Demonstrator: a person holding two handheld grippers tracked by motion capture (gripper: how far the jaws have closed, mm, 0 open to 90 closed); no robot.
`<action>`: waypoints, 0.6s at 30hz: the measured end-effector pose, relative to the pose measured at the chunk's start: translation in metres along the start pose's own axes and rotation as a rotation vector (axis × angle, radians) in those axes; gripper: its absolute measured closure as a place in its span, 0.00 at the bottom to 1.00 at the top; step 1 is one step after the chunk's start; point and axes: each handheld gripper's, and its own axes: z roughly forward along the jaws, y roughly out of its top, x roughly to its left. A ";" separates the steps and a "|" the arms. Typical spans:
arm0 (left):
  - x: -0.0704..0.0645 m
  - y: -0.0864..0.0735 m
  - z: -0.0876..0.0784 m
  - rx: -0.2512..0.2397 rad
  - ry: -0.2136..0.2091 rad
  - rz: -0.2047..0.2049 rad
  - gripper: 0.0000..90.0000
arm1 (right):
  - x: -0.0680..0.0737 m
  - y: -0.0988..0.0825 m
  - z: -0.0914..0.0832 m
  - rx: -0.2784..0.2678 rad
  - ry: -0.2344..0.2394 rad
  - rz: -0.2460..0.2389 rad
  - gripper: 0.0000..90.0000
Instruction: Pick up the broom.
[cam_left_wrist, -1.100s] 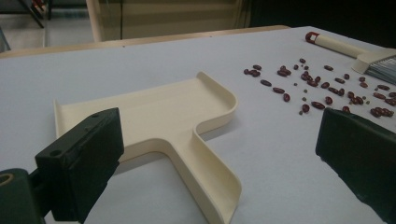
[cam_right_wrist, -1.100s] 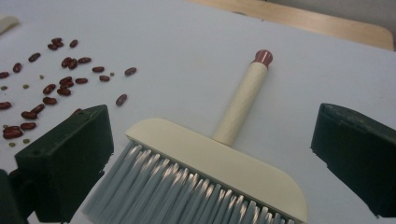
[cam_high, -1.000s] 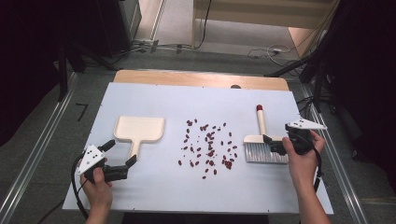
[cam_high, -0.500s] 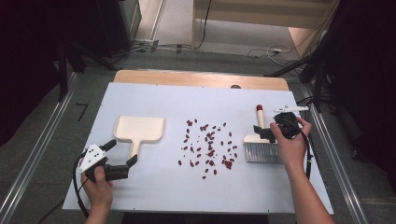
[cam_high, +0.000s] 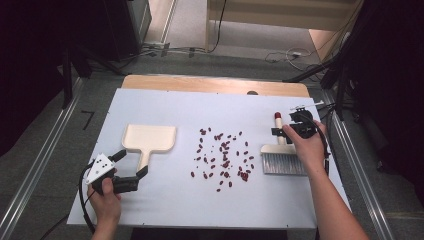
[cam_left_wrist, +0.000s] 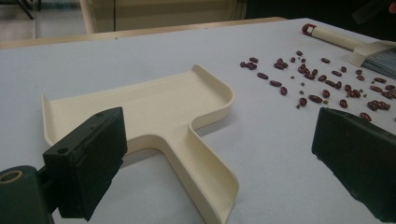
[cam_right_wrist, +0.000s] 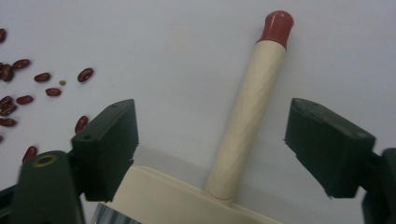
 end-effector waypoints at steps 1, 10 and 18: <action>0.000 0.000 0.000 0.000 -0.001 0.000 0.04 | -0.001 0.003 0.004 0.016 -0.025 0.029 0.31; 0.000 0.000 0.000 0.001 0.006 -0.005 0.04 | -0.001 0.010 0.027 0.128 -0.095 0.041 0.44; 0.000 0.000 0.001 0.004 0.017 -0.005 0.04 | 0.005 0.010 0.032 0.178 -0.165 0.085 0.56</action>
